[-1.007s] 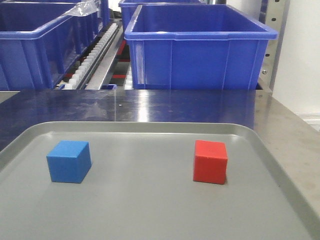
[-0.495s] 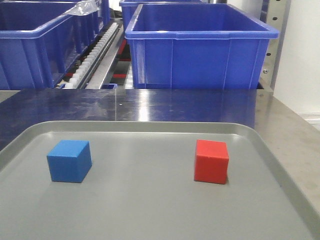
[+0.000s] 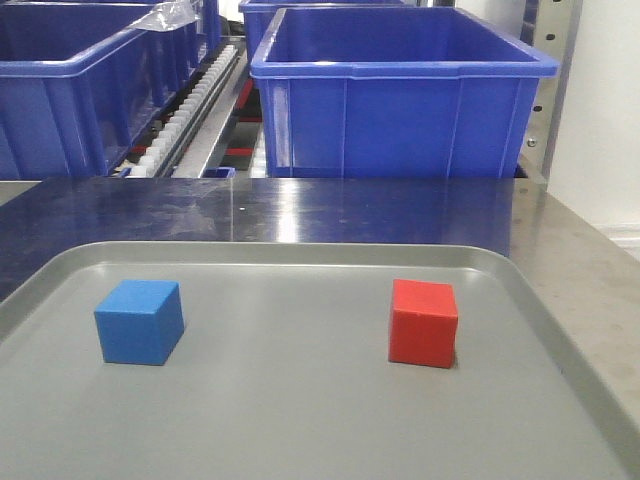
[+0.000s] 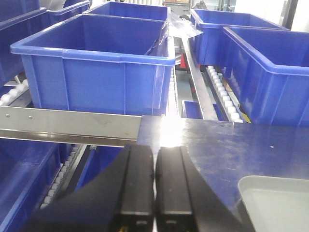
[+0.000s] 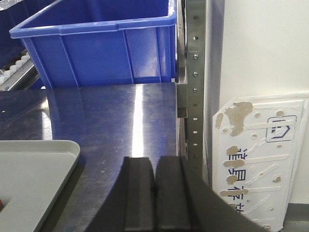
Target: Sort and place red and blue blocks on shelf
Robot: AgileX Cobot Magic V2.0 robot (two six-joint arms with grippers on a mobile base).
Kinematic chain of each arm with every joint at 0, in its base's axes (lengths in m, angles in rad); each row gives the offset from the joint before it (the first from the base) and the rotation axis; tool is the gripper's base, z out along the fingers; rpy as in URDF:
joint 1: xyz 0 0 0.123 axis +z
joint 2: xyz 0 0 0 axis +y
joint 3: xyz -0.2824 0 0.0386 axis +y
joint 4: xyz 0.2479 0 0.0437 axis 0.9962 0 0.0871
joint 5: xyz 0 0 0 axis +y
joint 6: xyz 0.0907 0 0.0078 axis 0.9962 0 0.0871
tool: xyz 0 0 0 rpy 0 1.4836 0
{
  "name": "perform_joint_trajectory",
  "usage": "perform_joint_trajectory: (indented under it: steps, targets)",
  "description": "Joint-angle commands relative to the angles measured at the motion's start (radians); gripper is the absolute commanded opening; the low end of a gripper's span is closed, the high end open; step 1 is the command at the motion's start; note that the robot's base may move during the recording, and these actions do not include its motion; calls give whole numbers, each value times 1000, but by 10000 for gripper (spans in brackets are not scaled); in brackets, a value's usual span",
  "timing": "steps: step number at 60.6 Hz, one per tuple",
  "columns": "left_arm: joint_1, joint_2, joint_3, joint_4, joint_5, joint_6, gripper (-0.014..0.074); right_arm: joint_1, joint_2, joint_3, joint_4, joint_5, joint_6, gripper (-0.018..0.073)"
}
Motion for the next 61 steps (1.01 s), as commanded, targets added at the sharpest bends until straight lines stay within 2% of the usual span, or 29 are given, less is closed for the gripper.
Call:
perform_joint_trajectory:
  steps: [1, 23, 61]
  targets:
    - [2, -15, 44, -7, -83, -10, 124, -2, -20, -21, -1, -101, -4, 53]
    - [2, -15, 44, -7, -83, -10, 124, -2, -20, -21, -1, -162, -4, 53]
    - [2, -15, 44, -7, -83, -10, 124, -2, -20, -21, 20, -152, -3, 53]
